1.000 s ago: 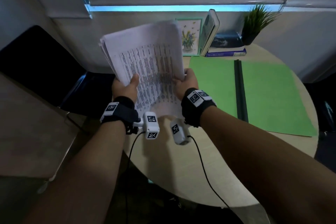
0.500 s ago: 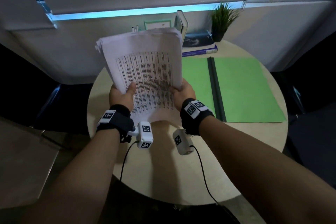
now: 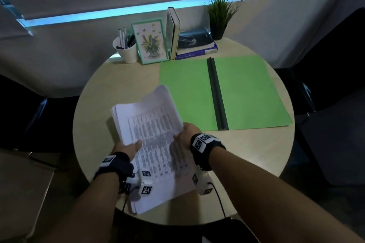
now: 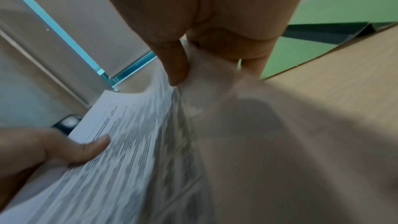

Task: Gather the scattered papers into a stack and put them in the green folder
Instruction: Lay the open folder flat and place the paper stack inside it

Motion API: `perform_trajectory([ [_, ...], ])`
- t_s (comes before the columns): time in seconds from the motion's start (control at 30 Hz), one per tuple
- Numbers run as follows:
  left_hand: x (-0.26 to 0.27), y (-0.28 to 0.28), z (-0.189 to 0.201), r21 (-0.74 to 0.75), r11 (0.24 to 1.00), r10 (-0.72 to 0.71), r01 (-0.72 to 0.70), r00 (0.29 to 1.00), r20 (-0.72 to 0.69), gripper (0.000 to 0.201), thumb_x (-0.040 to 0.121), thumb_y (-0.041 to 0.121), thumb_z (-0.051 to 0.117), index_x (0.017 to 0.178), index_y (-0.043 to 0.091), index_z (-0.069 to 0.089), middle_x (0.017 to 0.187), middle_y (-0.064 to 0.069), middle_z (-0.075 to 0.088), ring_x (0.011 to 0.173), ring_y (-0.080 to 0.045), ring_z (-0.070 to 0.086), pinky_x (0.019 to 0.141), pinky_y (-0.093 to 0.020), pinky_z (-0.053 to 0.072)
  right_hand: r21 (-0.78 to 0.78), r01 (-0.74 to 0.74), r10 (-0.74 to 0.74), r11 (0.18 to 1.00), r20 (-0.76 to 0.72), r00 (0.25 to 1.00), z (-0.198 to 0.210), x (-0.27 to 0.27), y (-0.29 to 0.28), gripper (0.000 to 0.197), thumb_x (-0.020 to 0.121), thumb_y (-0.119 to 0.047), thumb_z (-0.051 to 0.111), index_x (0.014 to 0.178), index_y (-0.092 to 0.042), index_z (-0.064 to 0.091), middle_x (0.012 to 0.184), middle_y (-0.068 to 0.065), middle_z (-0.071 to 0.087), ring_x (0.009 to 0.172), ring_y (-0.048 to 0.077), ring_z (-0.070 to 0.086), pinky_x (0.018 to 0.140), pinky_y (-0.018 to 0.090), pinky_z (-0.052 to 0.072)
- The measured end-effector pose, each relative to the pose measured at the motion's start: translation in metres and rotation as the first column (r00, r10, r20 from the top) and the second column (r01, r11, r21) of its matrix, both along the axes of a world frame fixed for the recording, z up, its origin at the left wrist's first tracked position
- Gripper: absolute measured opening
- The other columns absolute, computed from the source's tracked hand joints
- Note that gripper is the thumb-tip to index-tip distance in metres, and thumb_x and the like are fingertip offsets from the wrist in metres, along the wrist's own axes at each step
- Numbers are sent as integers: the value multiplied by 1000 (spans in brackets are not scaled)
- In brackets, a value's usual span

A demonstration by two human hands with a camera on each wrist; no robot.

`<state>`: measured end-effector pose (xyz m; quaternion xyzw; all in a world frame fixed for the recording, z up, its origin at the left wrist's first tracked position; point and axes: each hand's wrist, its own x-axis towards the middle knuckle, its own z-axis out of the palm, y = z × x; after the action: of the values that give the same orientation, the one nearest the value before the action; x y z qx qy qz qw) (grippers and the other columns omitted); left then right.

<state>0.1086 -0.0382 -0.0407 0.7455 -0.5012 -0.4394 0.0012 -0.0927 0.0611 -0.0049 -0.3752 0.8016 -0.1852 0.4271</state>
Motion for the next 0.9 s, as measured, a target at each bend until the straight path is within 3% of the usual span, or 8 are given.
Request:
perform_trajectory([
  [0.13, 11, 11, -11, -23, 1000, -10, 12, 994, 111, 94, 83, 49, 67, 148, -2, 21, 153, -20, 28, 135, -41, 36, 108, -47, 35, -28, 56, -59, 998, -147, 987, -18, -24, 3, 34, 93, -31, 53, 122, -13, 57, 127, 10, 60, 112, 29, 58, 92, 33, 46],
  [0.23, 3, 9, -9, -78, 994, -70, 81, 988, 138, 87, 84, 45, 67, 146, 0, 26, 151, -19, 33, 133, -39, 39, 109, -48, 35, 123, 78, -16, 989, -443, 896, -31, -69, 17, 52, 99, -20, 36, 148, -9, 25, 158, 9, 18, 144, 27, 21, 113, 45, 23],
  [0.3, -3, 5, -9, -99, 989, -95, 112, 983, 159, 82, 84, 45, 68, 143, 1, 32, 147, -18, 40, 130, -39, 44, 107, -50, 36, 299, 70, 66, 952, -420, 905, -42, -88, 28, 62, 101, -24, 30, 153, -8, 1, 161, 7, -5, 148, 28, -2, 117, 47, 7],
  [0.4, -7, 4, -10, -99, 986, -111, 133, 973, 203, 78, 83, 43, 69, 139, -2, 37, 143, -20, 45, 126, -40, 47, 104, -48, 40, 412, -7, 174, 911, -369, 913, -56, -91, 41, 72, 100, -41, 33, 153, -10, -6, 160, 6, -11, 147, 29, -4, 117, 49, 5],
  [0.53, -2, 0, -11, -107, 986, -100, 124, 972, 211, 70, 81, 42, 72, 131, 0, 47, 132, -20, 55, 115, -40, 56, 97, -49, 46, 401, -60, 257, 914, -460, 850, -57, -89, 48, 67, 101, -25, 34, 152, -9, -6, 161, 6, -8, 147, 30, 0, 115, 51, 13],
  [0.67, 0, -3, -9, -106, 984, -113, 143, 961, 251, 74, 78, 44, 73, 132, 1, 47, 131, -20, 56, 114, -41, 56, 95, -49, 48, 381, -127, 338, 916, -559, 757, -45, -95, 49, 62, 98, -14, 36, 152, -11, 7, 160, 8, 12, 140, 33, 26, 108, 48, 29],
  [0.83, -2, -3, -6, -81, 985, -124, 153, 950, 287, 75, 82, 42, 71, 134, -2, 42, 134, -22, 52, 118, -42, 53, 96, -46, 46, 456, -208, 468, 865, -588, 660, -39, -99, 46, 54, 99, -20, 32, 149, -7, 17, 155, 10, 23, 135, 32, 34, 107, 47, 31],
  [0.9, -1, -3, -8, -88, 983, -130, 160, 953, 275, 71, 80, 44, 72, 129, -2, 48, 128, -22, 57, 111, -41, 57, 92, -46, 49, 467, -228, 499, 854, -612, 614, -40, -97, 48, 59, 99, -35, 30, 148, -5, 20, 152, 13, 27, 135, 32, 32, 106, 47, 33],
])
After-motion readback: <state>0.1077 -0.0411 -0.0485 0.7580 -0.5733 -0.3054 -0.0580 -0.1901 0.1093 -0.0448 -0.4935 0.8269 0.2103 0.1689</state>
